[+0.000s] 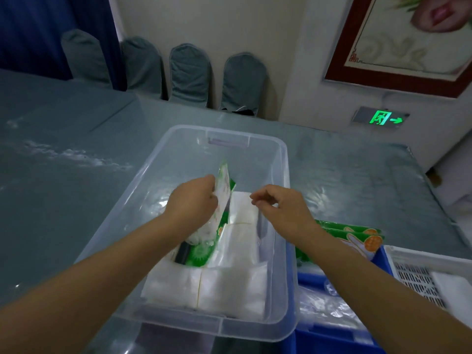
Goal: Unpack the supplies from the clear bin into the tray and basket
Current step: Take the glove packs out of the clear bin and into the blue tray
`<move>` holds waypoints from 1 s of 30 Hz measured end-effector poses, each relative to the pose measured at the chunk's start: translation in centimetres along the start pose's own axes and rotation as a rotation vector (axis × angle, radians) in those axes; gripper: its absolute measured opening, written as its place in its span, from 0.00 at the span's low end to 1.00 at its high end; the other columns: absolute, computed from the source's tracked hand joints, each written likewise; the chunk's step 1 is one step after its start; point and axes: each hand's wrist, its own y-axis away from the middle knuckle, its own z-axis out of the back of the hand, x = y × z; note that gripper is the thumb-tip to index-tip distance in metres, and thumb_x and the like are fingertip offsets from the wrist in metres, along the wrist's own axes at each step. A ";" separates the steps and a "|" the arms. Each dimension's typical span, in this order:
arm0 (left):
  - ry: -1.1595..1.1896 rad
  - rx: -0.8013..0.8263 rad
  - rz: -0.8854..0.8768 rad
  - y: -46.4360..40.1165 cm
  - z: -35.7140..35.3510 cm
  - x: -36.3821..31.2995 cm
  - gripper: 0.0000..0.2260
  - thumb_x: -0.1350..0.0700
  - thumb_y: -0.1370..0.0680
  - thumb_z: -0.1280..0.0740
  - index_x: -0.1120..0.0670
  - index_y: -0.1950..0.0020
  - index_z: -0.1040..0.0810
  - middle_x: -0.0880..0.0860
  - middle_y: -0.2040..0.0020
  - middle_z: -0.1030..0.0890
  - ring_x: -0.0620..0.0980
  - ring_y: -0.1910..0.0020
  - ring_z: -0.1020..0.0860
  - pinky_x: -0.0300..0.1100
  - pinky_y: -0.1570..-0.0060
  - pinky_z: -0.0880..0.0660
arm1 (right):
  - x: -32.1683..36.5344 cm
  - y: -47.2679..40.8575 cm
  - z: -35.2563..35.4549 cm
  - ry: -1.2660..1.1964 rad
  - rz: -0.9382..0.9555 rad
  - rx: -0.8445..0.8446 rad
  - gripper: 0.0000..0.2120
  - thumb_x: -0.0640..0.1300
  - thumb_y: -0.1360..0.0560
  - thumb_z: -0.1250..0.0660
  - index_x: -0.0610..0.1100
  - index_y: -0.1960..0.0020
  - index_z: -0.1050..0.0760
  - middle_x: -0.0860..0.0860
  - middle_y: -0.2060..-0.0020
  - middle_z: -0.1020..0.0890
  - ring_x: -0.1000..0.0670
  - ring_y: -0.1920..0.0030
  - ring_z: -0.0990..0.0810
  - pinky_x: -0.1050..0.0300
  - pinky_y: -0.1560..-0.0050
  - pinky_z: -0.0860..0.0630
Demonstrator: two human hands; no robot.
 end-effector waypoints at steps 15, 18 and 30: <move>0.055 -0.261 -0.703 5.1 3.8 -6.9 0.20 0.42 0.22 0.47 0.48 0.57 0.18 0.47 0.59 0.15 0.48 0.62 0.19 0.41 0.66 0.26 | 4.4 0.2 3.1 -0.881 -0.377 -0.337 0.08 0.32 0.28 0.33 0.38 0.49 0.23 0.38 0.54 0.16 0.41 0.56 0.17 0.46 0.50 0.20; 0.350 -0.354 -0.434 4.3 4.6 -7.7 0.16 0.45 0.22 0.45 0.49 0.47 0.20 0.49 0.50 0.17 0.49 0.51 0.22 0.42 0.54 0.28 | 2.8 0.9 7.0 -0.974 -0.323 -0.322 0.11 0.32 0.28 0.33 0.39 0.46 0.24 0.43 0.58 0.15 0.43 0.58 0.16 0.47 0.52 0.18; 1.001 -0.005 0.004 2.4 -0.2 -22.3 0.08 0.63 0.26 0.31 0.54 0.52 0.27 0.55 0.55 0.20 0.54 0.59 0.20 0.49 0.61 0.18 | -7.9 3.9 18.8 -1.058 -0.217 -0.155 0.15 0.39 0.32 0.31 0.40 0.45 0.24 0.46 0.57 0.15 0.47 0.57 0.16 0.50 0.54 0.18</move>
